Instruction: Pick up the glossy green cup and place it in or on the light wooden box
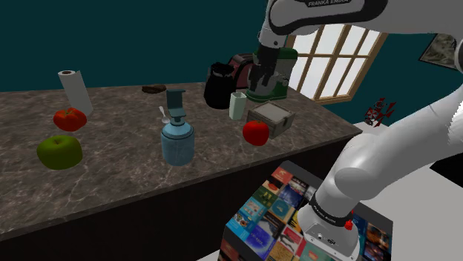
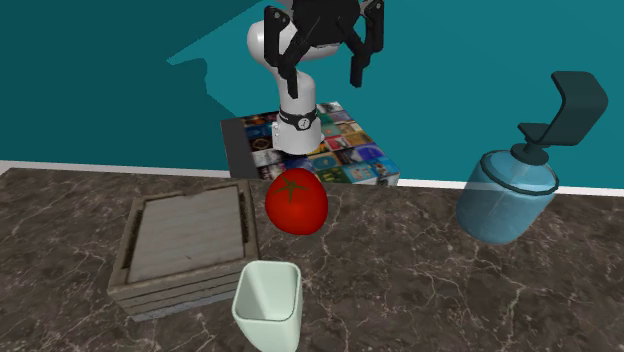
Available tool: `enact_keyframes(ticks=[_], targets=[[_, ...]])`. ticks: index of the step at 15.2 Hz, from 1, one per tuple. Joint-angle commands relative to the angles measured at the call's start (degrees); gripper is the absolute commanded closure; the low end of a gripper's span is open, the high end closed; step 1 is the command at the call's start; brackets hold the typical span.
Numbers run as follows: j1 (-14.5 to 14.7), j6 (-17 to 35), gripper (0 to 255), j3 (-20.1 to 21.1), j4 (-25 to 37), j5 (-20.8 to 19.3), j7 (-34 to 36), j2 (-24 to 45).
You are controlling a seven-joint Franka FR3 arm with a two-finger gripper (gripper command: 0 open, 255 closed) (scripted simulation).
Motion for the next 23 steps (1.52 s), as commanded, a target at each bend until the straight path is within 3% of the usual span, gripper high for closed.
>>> enact_keyframes(ticks=[1,9,17,23], targets=[[0.14,1.74,0,-1.1,2.15,0.04,-1.97,4.69],[-0.26,5.26,0,-4.58,14.29,2.03,-10.26,23.62],[-2.76,4.42,0,-5.37,31.59,5.39,-17.62,43.5],[-2.9,8.7,0,-5.22,28.34,5.69,-17.82,44.54]])
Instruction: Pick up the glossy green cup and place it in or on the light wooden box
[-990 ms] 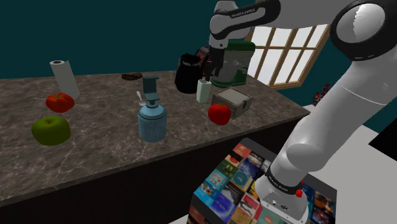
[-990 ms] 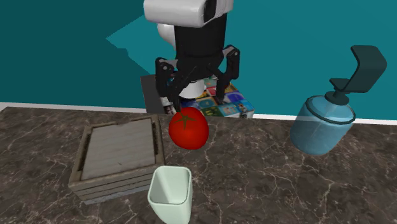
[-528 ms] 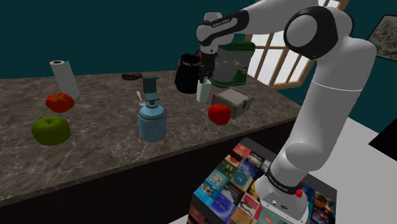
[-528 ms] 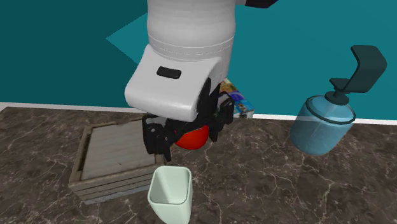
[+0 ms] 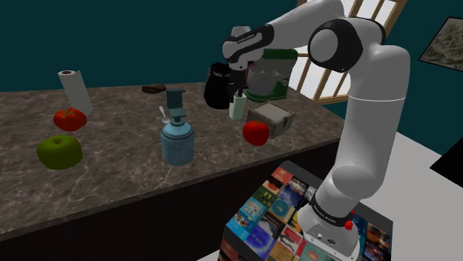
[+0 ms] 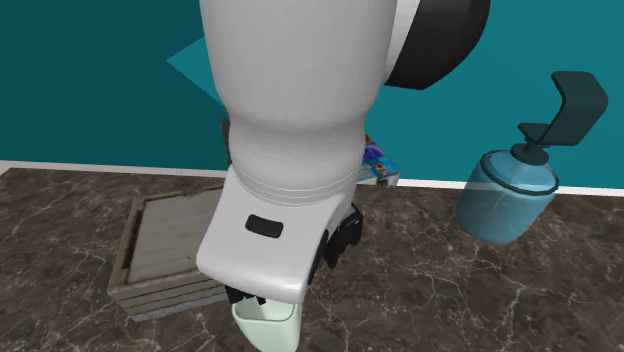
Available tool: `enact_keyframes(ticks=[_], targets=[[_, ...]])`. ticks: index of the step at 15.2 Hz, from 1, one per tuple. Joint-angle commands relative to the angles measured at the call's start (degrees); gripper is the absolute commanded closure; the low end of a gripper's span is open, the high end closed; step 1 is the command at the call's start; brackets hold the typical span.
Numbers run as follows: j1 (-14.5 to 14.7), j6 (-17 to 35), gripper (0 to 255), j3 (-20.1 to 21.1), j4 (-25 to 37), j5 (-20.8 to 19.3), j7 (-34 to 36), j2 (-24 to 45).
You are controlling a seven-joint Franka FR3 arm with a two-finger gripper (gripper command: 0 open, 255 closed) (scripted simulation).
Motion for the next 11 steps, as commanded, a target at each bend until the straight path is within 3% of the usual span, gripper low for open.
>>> enact_keyframes(ticks=[1,10,11], targets=[[-0.03,1.71,0,0.05,-1.26,0.13,-0.07,0.44],[-0.04,2.1,0,0.06,-1.53,0.17,-0.1,0.57],[-0.04,2.1,255,0.06,-1.53,0.17,-0.1,0.57]])
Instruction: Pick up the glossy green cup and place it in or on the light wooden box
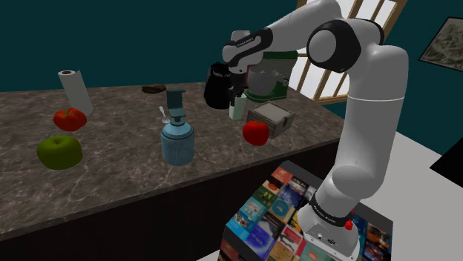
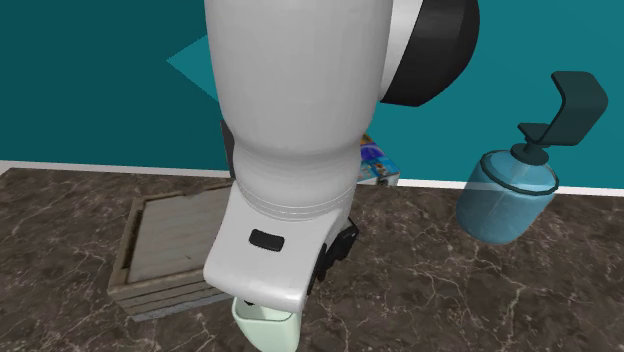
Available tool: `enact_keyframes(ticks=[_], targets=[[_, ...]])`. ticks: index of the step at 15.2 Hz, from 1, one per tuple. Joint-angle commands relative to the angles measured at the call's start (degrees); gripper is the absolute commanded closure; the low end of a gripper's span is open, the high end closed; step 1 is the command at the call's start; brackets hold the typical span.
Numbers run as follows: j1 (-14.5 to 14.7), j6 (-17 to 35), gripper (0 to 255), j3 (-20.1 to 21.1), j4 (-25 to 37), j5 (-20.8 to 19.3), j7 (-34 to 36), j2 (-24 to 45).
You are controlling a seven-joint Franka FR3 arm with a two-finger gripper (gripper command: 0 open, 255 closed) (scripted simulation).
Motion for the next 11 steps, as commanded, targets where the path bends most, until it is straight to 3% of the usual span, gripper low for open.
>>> enact_keyframes(ticks=[1,11], targets=[[0.0,0.0,255,0.0,0.0,0.0,0.0,0.0],[0.04,-1.32,255,-0.06,0.76,-0.16,0.07,-0.58]])
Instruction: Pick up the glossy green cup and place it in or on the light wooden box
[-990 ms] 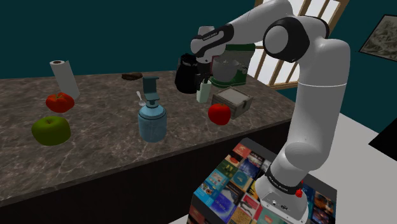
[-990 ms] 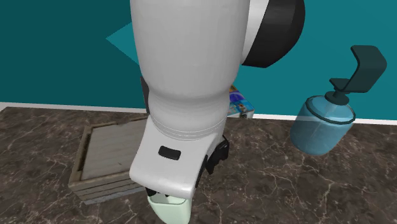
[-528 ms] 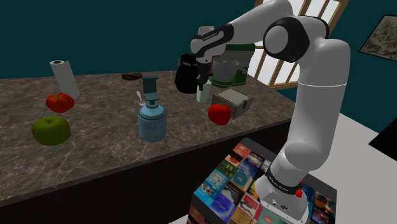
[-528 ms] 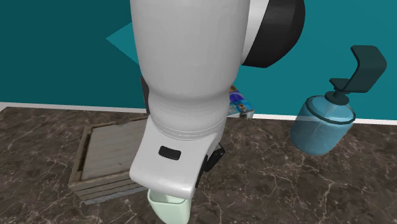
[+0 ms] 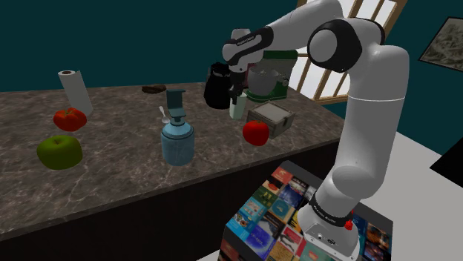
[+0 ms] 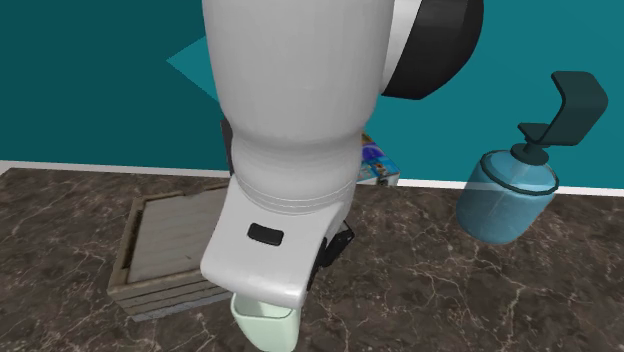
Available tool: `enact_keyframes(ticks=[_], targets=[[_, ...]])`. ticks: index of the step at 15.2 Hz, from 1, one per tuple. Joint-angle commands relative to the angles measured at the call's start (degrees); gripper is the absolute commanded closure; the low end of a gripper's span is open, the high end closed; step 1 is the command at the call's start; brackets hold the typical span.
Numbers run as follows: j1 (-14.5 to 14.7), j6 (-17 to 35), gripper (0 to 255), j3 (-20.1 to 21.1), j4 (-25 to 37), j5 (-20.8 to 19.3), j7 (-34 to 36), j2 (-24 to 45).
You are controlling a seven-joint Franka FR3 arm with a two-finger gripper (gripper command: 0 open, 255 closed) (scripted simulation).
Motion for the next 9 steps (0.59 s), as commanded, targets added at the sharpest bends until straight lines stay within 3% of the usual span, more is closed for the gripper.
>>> enact_keyframes(ticks=[1,9], targets=[[0.04,-1.15,255,-0.06,0.64,-0.15,0.06,-0.55],[0.12,-6.68,255,-0.25,4.46,-0.64,0.21,-2.31]])
